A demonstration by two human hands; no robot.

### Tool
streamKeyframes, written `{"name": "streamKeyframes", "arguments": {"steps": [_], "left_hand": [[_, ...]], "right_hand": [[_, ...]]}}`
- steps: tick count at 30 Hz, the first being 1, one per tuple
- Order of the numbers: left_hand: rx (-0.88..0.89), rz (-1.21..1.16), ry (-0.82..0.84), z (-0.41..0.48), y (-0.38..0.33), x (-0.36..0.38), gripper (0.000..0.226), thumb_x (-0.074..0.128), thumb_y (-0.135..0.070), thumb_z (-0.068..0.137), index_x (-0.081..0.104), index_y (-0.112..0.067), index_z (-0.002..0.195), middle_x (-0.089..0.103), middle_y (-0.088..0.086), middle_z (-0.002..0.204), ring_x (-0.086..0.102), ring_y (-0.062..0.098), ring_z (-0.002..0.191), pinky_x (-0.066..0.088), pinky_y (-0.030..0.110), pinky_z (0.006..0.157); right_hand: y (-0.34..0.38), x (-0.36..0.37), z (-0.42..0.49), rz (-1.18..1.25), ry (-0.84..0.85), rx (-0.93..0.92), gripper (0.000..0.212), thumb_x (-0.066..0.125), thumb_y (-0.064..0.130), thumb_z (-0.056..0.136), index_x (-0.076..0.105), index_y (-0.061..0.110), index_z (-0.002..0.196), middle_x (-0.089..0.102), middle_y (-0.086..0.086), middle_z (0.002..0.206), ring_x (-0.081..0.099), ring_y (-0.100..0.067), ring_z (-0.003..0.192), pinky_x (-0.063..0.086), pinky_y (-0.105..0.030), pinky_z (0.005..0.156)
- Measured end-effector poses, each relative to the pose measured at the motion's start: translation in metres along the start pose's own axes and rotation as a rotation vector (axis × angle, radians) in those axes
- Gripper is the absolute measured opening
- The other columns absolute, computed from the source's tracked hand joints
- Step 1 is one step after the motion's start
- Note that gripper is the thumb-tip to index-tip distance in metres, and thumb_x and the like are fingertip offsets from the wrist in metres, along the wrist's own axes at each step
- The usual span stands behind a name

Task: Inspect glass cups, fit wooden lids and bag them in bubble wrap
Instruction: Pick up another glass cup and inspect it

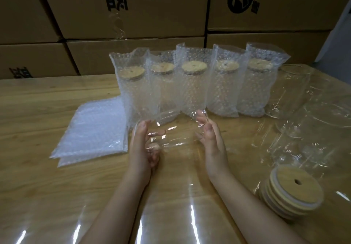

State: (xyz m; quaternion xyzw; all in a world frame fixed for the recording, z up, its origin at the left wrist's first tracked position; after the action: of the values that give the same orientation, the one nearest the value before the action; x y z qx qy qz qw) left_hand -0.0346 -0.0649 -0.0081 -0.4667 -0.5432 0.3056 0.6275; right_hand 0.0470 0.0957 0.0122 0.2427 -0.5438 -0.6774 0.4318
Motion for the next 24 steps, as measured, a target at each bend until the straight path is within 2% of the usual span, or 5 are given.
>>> {"name": "streamKeyframes", "arguments": {"steps": [8, 13, 18, 22, 24], "left_hand": [[0.095, -0.018, -0.058, -0.005, -0.015, -0.005, 0.019, 0.046, -0.050, 0.080, 0.060, -0.040, 0.089, 0.057, 0.009, 0.100, 0.032, 0.009, 0.034, 0.019, 0.013, 0.036], [0.191, 0.064, -0.074, -0.007, -0.021, -0.003, 0.050, 0.052, -0.064, 0.065, 0.051, -0.035, 0.106, 0.064, -0.001, 0.095, 0.041, 0.011, 0.040, 0.026, 0.015, 0.035], [0.246, 0.201, -0.094, -0.011, -0.024, -0.001, 0.053, 0.055, -0.063, 0.064, 0.045, -0.042, 0.111, 0.061, 0.000, 0.115, 0.046, 0.011, 0.045, 0.040, 0.019, 0.041], [0.375, 0.365, -0.109, -0.020, -0.031, 0.003, 0.057, 0.055, -0.061, 0.068, 0.037, -0.047, 0.120, 0.050, 0.006, 0.132, 0.059, 0.023, 0.077, 0.055, 0.028, 0.060], [0.453, 0.458, -0.115, -0.026, -0.037, 0.006, 0.059, 0.057, -0.058, 0.069, 0.033, -0.050, 0.122, 0.048, -0.010, 0.131, 0.061, 0.018, 0.090, 0.056, 0.040, 0.072]], "right_hand": [[-0.006, 0.005, 0.001, -0.022, 0.047, 0.043, 0.070, 0.039, 0.077, 0.077, 0.060, 0.026, 0.120, 0.059, 0.028, 0.125, 0.052, 0.008, 0.119, 0.041, -0.042, 0.106], [-0.009, 0.006, 0.001, -0.024, 0.049, 0.060, 0.069, 0.043, 0.083, 0.071, 0.058, 0.037, 0.120, 0.059, 0.025, 0.126, 0.049, 0.005, 0.123, 0.037, -0.047, 0.111], [-0.013, 0.008, 0.002, 0.006, 0.062, 0.112, 0.067, 0.046, 0.072, 0.071, 0.048, 0.037, 0.127, 0.053, 0.020, 0.133, 0.047, 0.006, 0.125, 0.035, -0.041, 0.113], [-0.010, 0.009, 0.002, 0.014, 0.061, 0.121, 0.075, 0.047, 0.070, 0.069, 0.044, 0.030, 0.132, 0.050, 0.017, 0.135, 0.047, 0.009, 0.123, 0.035, -0.036, 0.113], [-0.008, 0.008, 0.002, 0.010, 0.058, 0.110, 0.080, 0.046, 0.071, 0.069, 0.043, 0.027, 0.135, 0.049, 0.016, 0.138, 0.047, 0.009, 0.123, 0.037, -0.029, 0.111]]}}
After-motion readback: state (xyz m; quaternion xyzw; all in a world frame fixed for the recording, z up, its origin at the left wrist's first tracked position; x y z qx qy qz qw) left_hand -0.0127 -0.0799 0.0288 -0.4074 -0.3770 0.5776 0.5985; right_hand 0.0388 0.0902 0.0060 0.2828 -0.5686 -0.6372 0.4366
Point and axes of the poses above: each hand's wrist, its own z-axis towards the middle knuckle, its own x-axis out of the palm, y = z × x, the point moved 9 cm from there along z, towards the middle knuckle
